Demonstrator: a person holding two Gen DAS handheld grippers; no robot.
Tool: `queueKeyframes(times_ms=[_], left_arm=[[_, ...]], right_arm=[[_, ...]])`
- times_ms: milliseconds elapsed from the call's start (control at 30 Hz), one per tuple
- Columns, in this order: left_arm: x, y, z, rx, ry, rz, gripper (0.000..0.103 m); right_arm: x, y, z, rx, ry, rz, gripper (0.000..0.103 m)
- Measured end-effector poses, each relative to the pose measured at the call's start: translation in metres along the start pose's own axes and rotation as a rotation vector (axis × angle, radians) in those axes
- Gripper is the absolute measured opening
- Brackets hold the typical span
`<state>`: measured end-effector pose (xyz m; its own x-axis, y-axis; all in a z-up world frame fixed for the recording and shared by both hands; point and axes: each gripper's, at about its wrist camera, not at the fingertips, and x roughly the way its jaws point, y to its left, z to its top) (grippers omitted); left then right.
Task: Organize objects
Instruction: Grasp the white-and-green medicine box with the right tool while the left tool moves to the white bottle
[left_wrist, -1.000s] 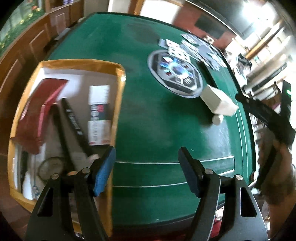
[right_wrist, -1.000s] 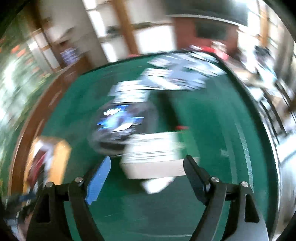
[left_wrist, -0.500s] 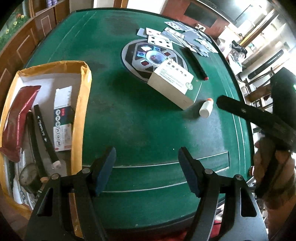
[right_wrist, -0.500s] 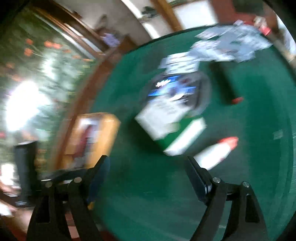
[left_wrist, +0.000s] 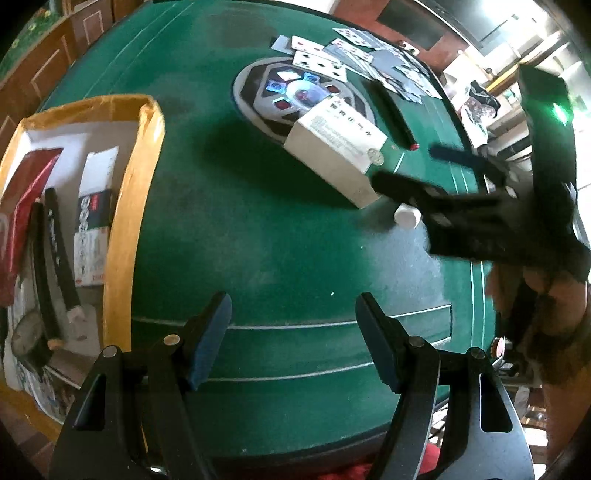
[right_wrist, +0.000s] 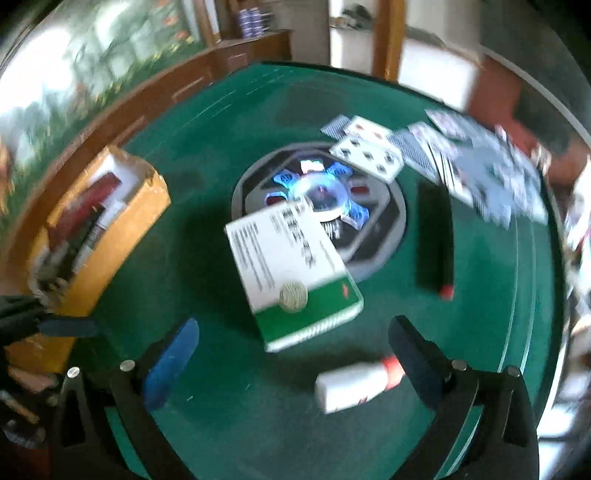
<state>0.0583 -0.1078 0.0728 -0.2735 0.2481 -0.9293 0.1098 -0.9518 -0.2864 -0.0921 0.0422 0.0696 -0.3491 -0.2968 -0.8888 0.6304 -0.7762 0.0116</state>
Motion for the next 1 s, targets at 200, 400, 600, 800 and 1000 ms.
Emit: queueKeyframes(times_ms=[200,400,600,800,1000], left_arm=[[0.000,0.010,-0.010,-0.036,0.006,0.023,0.070],[0.012,0.003,-0.005,-0.027,0.019,0.024,0.070],[0.043,-0.052,0.028,0.117,0.016,-0.031,0.070],[0.082,-0.122,0.058,0.334,0.007,-0.046,0.070],[0.109,-0.157,0.073,0.437,0.002,-0.024,0.067]], right_arm=[[0.050,0.011,0.022,-0.089,0.134,-0.011,0.102],[0.049,-0.013,0.011,0.082,0.113,0.047,0.071],[-0.002,-0.066,-0.014,0.260,-0.005,0.013,0.072],[-0.043,-0.119,-0.055,0.425,-0.045,-0.057,0.072],[-0.065,-0.144,-0.097,0.531,-0.056,-0.094,0.072]])
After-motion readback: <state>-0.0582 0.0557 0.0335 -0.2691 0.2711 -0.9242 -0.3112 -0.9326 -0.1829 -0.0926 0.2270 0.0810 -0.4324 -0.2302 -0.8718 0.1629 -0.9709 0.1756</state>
